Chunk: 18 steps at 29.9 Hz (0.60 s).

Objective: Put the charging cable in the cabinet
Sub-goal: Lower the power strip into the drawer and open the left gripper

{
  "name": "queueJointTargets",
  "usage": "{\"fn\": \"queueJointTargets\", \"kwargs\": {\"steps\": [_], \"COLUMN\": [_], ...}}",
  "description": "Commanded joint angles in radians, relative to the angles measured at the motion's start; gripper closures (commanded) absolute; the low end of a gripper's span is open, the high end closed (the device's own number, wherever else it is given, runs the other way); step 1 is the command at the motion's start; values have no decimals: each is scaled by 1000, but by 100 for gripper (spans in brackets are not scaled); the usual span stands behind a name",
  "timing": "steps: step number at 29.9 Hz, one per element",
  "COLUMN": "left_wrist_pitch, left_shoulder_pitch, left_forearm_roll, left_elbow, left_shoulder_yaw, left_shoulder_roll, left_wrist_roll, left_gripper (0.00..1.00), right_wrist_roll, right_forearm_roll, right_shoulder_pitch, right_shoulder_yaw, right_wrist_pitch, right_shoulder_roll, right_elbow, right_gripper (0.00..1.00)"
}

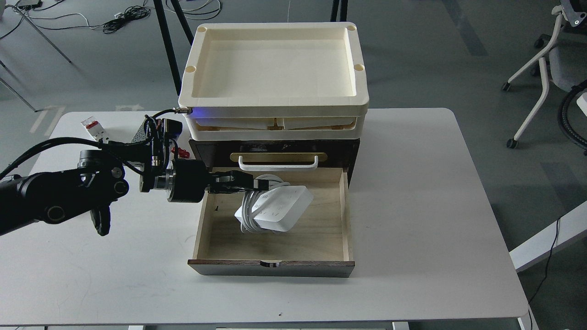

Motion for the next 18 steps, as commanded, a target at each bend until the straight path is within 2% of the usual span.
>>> {"fn": "queueJointTargets", "kwargs": {"steps": [1,14,18], "left_wrist_pitch": [0,0,0], "left_shoulder_pitch": [2,35,41], "left_forearm_roll": [3,16,16], "left_elbow": [24,59,56], "left_shoulder_yaw": [2,10,4], "left_shoulder_roll": [-4,-1,-3], "left_wrist_roll": [0,0,0], "left_gripper": [90,89,82], "right_wrist_roll": [0,0,0], "right_forearm_roll": [0,0,0], "right_shoulder_pitch": [-2,-9,-9], "right_shoulder_yaw": [-2,0,0], "right_wrist_pitch": [0,3,3], "right_shoulder_roll": [1,1,1], "right_elbow": [-1,0,2], "right_gripper": [1,1,1]}}
